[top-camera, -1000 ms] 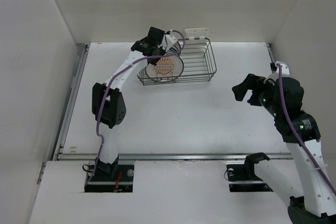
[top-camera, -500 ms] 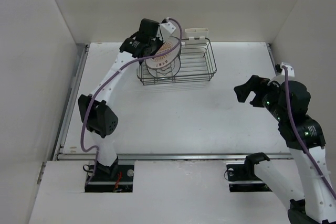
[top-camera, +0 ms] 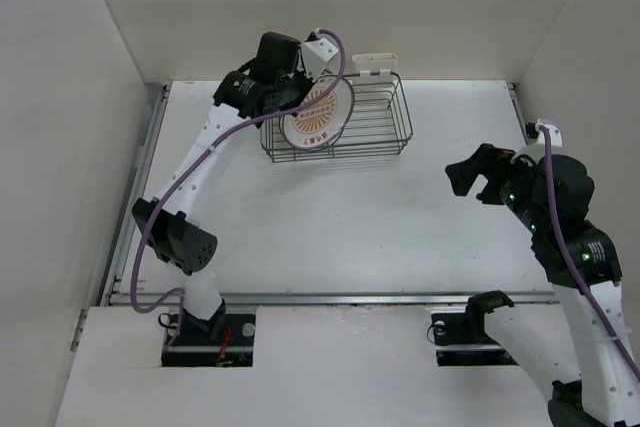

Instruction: Unload the plates from the dish rack

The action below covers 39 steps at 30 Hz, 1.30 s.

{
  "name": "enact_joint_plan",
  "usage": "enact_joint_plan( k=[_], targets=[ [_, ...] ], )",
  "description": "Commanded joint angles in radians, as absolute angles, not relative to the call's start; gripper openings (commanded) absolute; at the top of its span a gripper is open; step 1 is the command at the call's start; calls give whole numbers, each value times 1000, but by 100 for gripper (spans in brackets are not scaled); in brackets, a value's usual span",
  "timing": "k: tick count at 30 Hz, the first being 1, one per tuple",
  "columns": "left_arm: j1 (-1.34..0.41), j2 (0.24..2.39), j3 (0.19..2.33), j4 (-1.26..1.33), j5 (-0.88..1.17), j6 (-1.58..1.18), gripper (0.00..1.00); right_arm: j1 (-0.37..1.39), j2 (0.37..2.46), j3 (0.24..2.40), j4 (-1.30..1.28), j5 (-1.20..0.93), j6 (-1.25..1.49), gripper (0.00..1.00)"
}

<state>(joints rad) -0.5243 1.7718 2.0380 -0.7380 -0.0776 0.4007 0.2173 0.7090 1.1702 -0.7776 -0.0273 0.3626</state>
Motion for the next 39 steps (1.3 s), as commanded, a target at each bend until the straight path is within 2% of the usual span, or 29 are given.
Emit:
enact_joint_plan(
  k=[1, 9, 11, 17, 21, 26, 29, 34, 39],
  targets=[
    [-525, 1669, 2097, -823, 59, 345, 0, 219, 710, 1200, -753, -41, 362, 99],
    [-525, 1598, 1797, -1021, 633, 417, 0, 219, 732, 1155, -732, -61, 405, 99],
    [-525, 1598, 1737, -1046, 667, 474, 0, 219, 744, 1137, -719, -81, 405, 99],
    [-525, 1644, 1599, -1117, 606, 570, 0, 219, 793, 1108, -669, -132, 437, 99],
    [-444, 1644, 1534, -1094, 563, 589, 0, 219, 833, 1085, -591, -152, 472, 99],
    [-361, 1634, 1438, -1036, 425, 629, 0, 242, 998, 1106, -459, -196, 502, 96],
    [-302, 1644, 1413, -1000, 365, 653, 0, 284, 1150, 1204, -427, -137, 488, 95],
    [-246, 1693, 1402, -924, 246, 653, 0, 363, 1432, 1437, -423, -58, 370, 86],
    [-210, 1770, 1402, -871, 124, 607, 0, 433, 1687, 1655, -402, 34, 250, 85]
  ],
)
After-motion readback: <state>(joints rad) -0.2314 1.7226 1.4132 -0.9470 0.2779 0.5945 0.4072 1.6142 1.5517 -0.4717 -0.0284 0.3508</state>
